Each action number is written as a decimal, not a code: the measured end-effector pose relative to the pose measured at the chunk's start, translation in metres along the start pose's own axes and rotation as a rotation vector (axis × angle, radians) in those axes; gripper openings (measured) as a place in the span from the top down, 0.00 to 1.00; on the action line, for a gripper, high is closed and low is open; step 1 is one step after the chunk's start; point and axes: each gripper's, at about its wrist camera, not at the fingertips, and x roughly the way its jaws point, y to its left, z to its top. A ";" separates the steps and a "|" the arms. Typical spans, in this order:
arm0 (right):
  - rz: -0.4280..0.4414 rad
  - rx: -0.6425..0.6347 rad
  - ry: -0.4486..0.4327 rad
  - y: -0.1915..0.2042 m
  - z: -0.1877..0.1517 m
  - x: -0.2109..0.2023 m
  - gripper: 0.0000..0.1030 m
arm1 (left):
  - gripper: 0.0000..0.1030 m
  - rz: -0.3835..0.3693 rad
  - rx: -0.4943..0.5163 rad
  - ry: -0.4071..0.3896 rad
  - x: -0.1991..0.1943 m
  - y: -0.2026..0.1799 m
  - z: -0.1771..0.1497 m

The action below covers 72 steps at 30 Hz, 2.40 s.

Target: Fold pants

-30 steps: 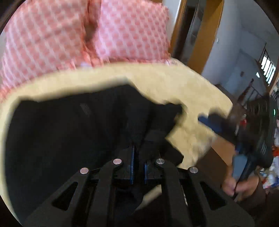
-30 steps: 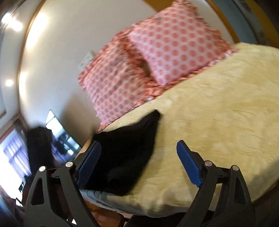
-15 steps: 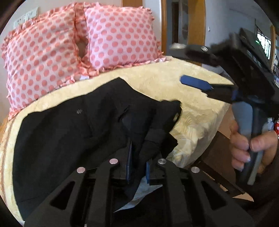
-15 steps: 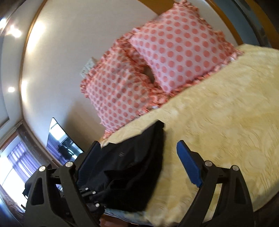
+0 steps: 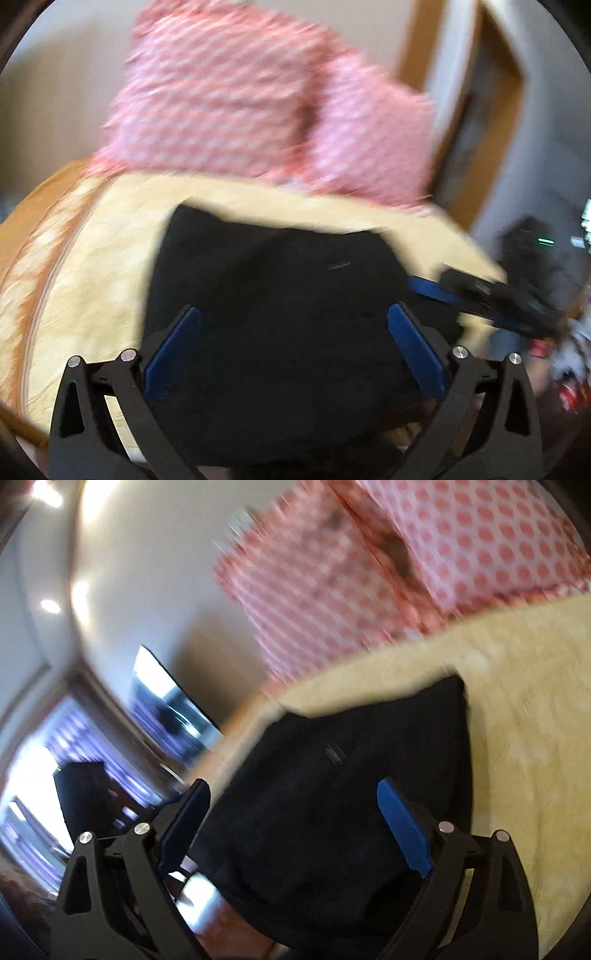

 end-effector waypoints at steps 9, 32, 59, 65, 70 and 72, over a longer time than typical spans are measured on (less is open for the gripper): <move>-0.042 0.083 -0.092 -0.027 0.031 -0.039 0.11 | 0.01 -0.033 -0.112 0.013 0.003 0.034 0.021; -0.131 -0.090 0.058 -0.034 0.050 0.015 0.84 | 0.87 -0.037 -0.200 0.273 0.080 0.081 0.060; -0.515 0.068 -0.029 -0.104 0.174 0.042 0.33 | 0.68 0.085 -0.245 0.274 0.203 0.072 0.169; -0.135 0.068 -0.081 -0.066 0.146 0.000 0.20 | 0.31 -0.057 -0.155 0.128 0.126 0.044 0.161; -0.098 0.183 0.044 -0.081 0.123 0.024 0.12 | 0.24 -0.196 -0.137 0.259 0.147 0.017 0.134; -0.078 0.251 0.037 -0.102 0.114 0.030 0.12 | 0.22 -0.177 -0.167 0.339 0.172 0.023 0.121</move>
